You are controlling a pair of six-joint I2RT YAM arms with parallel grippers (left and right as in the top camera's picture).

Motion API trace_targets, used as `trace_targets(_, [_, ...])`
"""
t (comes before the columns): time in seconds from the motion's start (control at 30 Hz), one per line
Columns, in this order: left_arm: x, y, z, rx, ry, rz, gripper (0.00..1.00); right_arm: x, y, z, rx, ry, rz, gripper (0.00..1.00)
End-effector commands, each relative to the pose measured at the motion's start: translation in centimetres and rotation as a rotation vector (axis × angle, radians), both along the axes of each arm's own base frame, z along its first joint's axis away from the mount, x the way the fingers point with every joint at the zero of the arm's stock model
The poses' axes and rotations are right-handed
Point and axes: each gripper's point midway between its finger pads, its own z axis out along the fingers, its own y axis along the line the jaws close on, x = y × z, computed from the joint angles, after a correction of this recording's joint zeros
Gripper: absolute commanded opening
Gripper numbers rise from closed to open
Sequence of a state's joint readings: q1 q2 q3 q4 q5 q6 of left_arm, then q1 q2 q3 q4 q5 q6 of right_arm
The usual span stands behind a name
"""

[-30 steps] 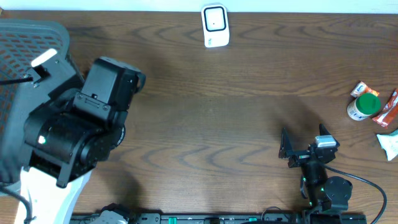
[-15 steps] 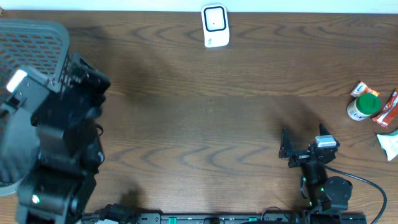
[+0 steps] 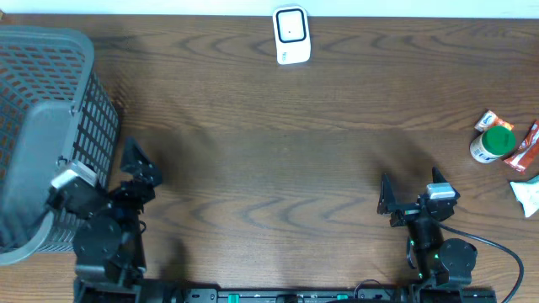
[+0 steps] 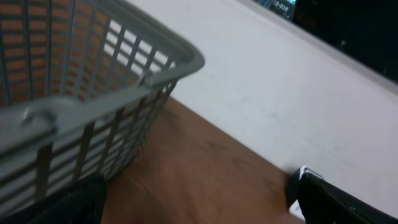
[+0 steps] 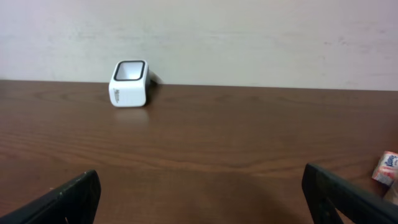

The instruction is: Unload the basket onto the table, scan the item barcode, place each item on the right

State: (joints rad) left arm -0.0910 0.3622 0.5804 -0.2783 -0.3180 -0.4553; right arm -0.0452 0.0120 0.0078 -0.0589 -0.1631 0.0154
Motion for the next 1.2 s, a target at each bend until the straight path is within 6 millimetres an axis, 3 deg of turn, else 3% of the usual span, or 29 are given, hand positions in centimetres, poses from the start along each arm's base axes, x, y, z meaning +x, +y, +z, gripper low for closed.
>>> trace_targets(0.0, [-0.4,-0.1,-1.6,0.055,-0.02,-0.02,0.98,0.0,0.2,-0.1,0.014,0.001,0.008,0.99])
trace_targets(0.33, [-0.3,-0.5,-7.2,0.12,-0.092,-0.045,0.98,0.0,0.2,-0.1,0.013,0.001,0.007,0.99])
trace_targets(0.43, [0.0,-1.2,-8.0,0.176,-0.097,-0.092,0.98,0.0,0.2,-0.1,0.013,0.001,0.007,0.99])
trace_targets(1.03, [0.5,-0.6,-13.9,0.247,0.045,-0.089,0.98,0.0,0.2,-0.1,0.013,0.001,0.007,0.99])
trace_targets(1.17, [0.5,-0.6,-14.2,0.305,0.073,-0.098,0.98,0.0,0.2,-0.1,0.013,0.001,0.007,0.99])
